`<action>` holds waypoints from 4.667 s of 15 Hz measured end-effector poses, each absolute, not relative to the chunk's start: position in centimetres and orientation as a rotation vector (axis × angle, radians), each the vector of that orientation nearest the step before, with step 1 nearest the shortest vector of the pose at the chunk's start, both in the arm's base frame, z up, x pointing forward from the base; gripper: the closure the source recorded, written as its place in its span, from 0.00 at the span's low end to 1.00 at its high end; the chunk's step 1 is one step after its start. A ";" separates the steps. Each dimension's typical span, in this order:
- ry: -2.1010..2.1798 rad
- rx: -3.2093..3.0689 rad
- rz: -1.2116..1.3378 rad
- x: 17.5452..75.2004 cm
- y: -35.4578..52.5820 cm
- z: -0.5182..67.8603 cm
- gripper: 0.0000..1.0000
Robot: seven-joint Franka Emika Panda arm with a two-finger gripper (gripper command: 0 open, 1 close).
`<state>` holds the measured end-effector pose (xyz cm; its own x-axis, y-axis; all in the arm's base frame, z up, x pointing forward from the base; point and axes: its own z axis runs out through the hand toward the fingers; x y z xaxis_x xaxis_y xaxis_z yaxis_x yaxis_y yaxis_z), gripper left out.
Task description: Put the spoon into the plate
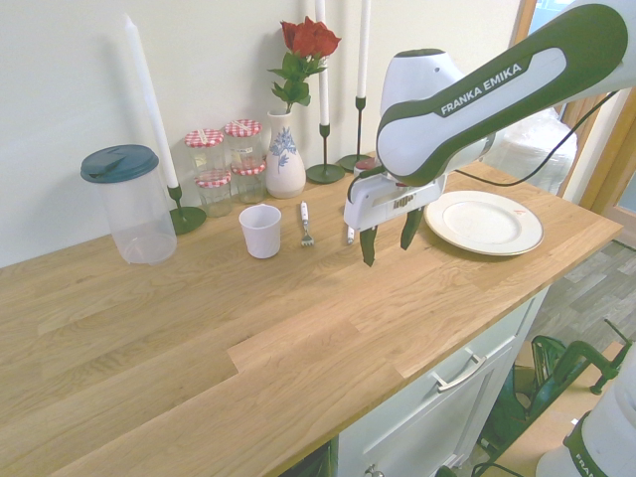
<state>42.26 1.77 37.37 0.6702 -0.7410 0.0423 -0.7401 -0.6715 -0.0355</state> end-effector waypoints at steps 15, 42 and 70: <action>2.038 -2.239 -0.146 51.1 0.0 35.2 0.00; 2.084 -2.262 -0.090 56.0 -0.1 33.4 1.00; 2.050 -2.236 -0.157 55.0 -0.1 36.5 1.00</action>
